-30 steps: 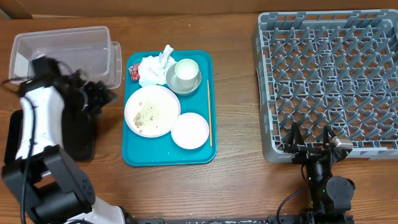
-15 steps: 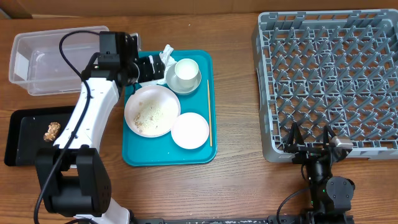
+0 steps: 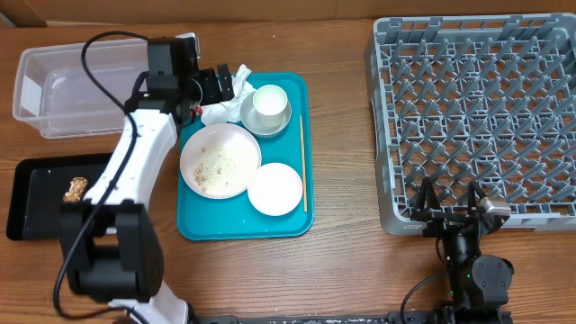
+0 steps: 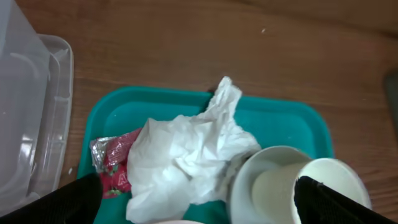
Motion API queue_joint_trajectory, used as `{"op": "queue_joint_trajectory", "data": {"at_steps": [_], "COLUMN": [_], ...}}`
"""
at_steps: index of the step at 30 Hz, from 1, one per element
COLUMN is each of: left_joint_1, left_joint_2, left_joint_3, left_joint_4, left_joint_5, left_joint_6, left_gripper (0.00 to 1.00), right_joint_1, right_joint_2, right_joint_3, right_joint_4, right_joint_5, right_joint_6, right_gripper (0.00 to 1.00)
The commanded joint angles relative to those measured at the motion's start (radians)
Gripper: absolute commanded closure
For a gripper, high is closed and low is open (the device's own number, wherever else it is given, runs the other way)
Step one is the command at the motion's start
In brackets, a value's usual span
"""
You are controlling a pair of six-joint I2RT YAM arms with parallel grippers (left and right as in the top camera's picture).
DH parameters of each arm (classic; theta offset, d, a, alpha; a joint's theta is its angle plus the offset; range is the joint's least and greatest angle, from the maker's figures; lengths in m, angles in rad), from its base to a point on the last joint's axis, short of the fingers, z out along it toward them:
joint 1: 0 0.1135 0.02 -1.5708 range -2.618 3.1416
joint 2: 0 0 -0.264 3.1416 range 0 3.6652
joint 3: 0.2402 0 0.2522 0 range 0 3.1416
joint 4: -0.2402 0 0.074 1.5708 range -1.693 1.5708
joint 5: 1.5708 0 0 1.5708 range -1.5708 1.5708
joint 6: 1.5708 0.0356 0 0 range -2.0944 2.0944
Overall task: Sort waste into correct bins and load items into the dishwasher
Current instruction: 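Reach the left gripper to the crumpled white tissue and grasp it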
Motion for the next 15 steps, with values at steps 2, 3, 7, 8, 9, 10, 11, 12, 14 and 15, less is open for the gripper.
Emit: {"op": "queue_joint_trajectory", "data": {"at_steps": [2, 3, 7, 8, 9, 10, 11, 12, 14, 15], "left_joint_1": [-0.009, -0.009, -0.010, -0.010, -0.010, -0.010, -0.009, -0.009, -0.010, -0.011], "left_joint_2": [0.109, 0.123, 0.166, 0.177, 0.186, 0.200, 0.211, 0.220, 0.233, 0.242], "left_joint_3": [0.054, 0.063, 0.083, 0.083, 0.083, 0.083, 0.083, 0.083, 0.083, 0.083], "left_joint_4": [-0.001, 0.005, 0.034, 0.046, 0.055, 0.063, 0.070, 0.077, 0.089, 0.093], "left_joint_5": [-0.080, -0.098, -0.104, -0.105, -0.106, -0.108, -0.108, -0.111, -0.110, -0.103], "left_joint_6": [0.139, 0.152, 0.241, 0.257, 0.262, 0.262, 0.262, 0.262, 0.262, 0.262], "left_gripper": [0.00, 0.00, 0.00, 0.00, 0.00, 0.00, 0.00, 0.00, 0.00, 0.05], "right_joint_1": [-0.003, -0.003, -0.003, -0.003, -0.003, -0.004, -0.003, -0.004, -0.003, -0.004], "right_joint_2": [-0.008, -0.008, -0.008, -0.008, -0.008, -0.008, -0.008, -0.008, -0.008, -0.008], "right_joint_3": [-0.010, -0.010, -0.010, -0.010, -0.010, -0.010, -0.010, -0.010, -0.010, -0.010], "right_joint_4": [0.007, 0.007, 0.007, 0.007, 0.007, 0.007, 0.007, 0.007, 0.007, 0.007], "right_joint_5": [-0.005, -0.005, -0.005, -0.005, -0.005, -0.005, -0.005, -0.005, -0.005, -0.005], "right_joint_6": [-0.006, -0.006, -0.006, -0.006, -0.006, -0.006, -0.006, -0.006, -0.006, -0.006], "right_gripper": [0.00, 0.00, 0.00, 0.00, 0.00, 0.00, 0.00, 0.00, 0.00, 0.00]}}
